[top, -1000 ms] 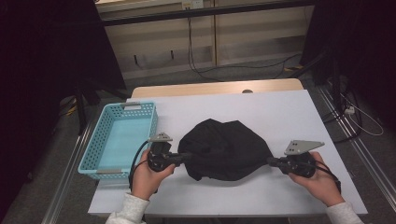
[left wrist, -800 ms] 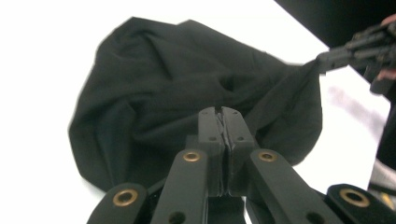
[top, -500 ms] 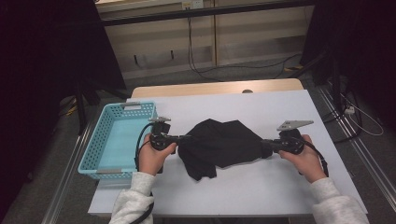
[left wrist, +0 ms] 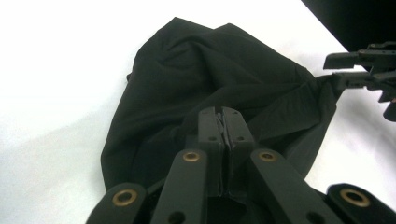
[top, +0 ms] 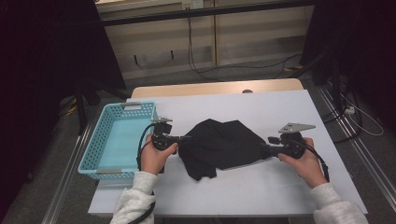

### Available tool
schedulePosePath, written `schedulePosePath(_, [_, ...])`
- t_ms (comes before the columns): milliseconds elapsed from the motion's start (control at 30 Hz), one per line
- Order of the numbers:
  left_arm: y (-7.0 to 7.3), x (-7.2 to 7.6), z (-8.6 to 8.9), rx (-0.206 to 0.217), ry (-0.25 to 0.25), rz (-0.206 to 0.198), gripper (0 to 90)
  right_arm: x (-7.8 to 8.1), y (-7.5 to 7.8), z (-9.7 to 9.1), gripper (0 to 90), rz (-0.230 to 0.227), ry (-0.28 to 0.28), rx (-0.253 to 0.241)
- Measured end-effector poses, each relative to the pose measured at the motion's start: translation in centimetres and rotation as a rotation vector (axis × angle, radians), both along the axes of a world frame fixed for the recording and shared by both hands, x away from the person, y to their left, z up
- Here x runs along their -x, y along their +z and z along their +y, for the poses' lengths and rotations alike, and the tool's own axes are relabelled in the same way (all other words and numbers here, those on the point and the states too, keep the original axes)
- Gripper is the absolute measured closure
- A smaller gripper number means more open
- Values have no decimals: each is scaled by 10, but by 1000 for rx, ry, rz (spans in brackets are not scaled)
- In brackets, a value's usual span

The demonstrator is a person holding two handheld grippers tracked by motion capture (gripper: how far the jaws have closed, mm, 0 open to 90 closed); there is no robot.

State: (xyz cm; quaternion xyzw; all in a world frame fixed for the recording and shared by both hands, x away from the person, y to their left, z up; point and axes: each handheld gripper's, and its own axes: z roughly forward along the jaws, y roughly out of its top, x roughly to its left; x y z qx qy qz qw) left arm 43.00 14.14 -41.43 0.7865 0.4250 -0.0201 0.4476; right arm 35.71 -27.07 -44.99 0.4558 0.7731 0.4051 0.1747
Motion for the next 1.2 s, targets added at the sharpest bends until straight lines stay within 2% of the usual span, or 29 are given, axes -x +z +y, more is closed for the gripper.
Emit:
schedulePosePath(133, [1,0,-1,-14,9,-6,877,8,-5,1,524,10,31,34])
schedulePosePath(333, [2,-1,0,-19,26,-3,877,20,-12,-2,567,2,71,29])
schedulePosePath(400, [3,-2,0,-22,26,-5,878,22,-14,-1,663,1,78,44])
schedulePosePath(433, [4,-2,0,-23,30,-8,878,23,-14,-1,757,4,96,39])
schedulePosePath(500, [4,-3,-1,-27,32,-8,878,23,-10,-1,818,-6,106,7])
schedulePosePath(567, [5,-4,0,-31,31,-5,878,22,-6,-4,828,-3,88,-32])
schedulePosePath(633, [4,-6,-1,-22,31,-3,877,18,-1,-12,832,-7,35,-92])
schedulePosePath(700, [3,-8,-2,-6,34,2,876,12,0,-18,833,7,-22,-115])
schedulePosePath(767, [2,-9,-5,8,21,3,871,6,-4,-23,833,36,-64,-102])
schedulePosePath(833, [2,-8,-8,-17,17,-25,850,-1,-8,-24,833,68,-100,-89])
schedulePosePath(867, [2,-9,-7,-17,25,-44,805,-3,-10,-24,833,76,-108,-69])
schedulePosePath(900, [1,-9,-6,-9,25,-41,752,-5,-12,-23,832,84,-119,-43])
schedulePosePath(967, [3,-7,-4,-1,10,-52,716,-7,-13,-24,831,94,-124,-62])
schedulePosePath(1033, [5,-3,-3,-5,-9,-82,652,-8,-12,-24,831,91,-125,-53])
schedulePosePath(1200, [13,8,-3,25,-34,-152,483,-10,-11,-22,830,101,-118,-34])
